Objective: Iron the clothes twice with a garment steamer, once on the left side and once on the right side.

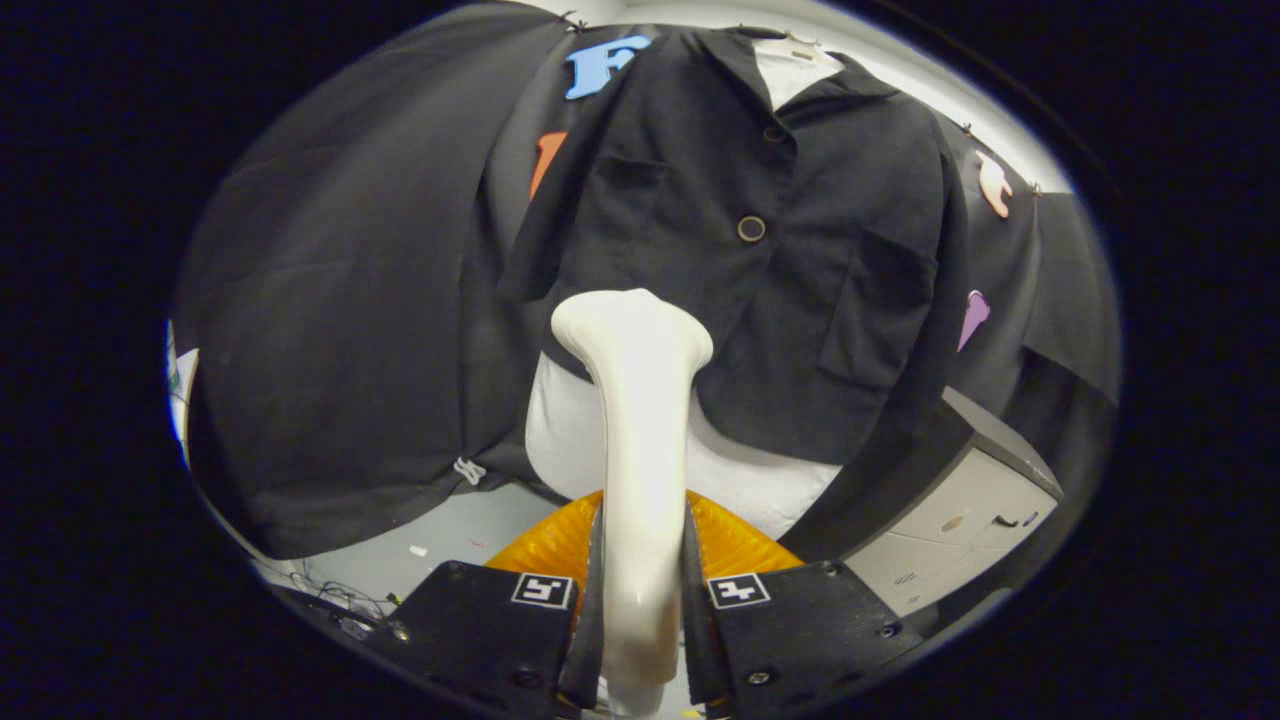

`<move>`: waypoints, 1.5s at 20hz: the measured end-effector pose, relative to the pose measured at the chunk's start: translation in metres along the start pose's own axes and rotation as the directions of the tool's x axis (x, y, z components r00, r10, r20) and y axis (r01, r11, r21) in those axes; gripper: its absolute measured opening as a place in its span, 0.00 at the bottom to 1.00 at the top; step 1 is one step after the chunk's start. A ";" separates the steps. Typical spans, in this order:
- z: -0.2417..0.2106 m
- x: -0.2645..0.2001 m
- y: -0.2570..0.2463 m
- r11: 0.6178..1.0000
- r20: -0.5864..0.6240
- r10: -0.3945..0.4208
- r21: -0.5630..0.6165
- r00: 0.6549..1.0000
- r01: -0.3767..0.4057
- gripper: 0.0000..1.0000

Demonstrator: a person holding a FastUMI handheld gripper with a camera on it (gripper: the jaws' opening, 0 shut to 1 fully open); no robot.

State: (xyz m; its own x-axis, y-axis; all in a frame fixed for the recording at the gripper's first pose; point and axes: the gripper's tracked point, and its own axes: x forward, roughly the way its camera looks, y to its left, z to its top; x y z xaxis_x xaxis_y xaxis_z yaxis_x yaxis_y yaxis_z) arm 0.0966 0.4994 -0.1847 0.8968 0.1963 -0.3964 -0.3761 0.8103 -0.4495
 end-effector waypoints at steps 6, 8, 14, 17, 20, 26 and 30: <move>-0.024 -0.006 0.003 1.000 -0.073 0.010 0.006 0.997 -0.010 0.36; -0.029 -0.023 -0.009 1.000 -0.073 0.010 0.011 0.997 -0.009 0.36; -0.051 -0.068 -0.086 0.996 -0.089 -0.041 0.073 0.995 0.048 0.36; -0.063 -0.092 -0.132 0.988 -0.099 -0.091 0.114 0.991 0.103 0.36; -0.076 -0.115 -0.174 0.979 -0.100 -0.128 0.149 0.987 0.142 0.36; -0.134 -0.184 -0.268 0.949 -0.133 -0.176 0.240 0.975 0.204 0.36; -0.173 -0.236 -0.322 0.930 -0.140 -0.199 0.286 0.970 0.232 0.36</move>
State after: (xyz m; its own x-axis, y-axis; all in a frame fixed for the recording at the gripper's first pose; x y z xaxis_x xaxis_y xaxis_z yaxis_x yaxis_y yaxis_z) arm -0.0343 0.0963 -0.0845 0.9122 -0.0482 -0.4069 -0.0750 0.9567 -0.2813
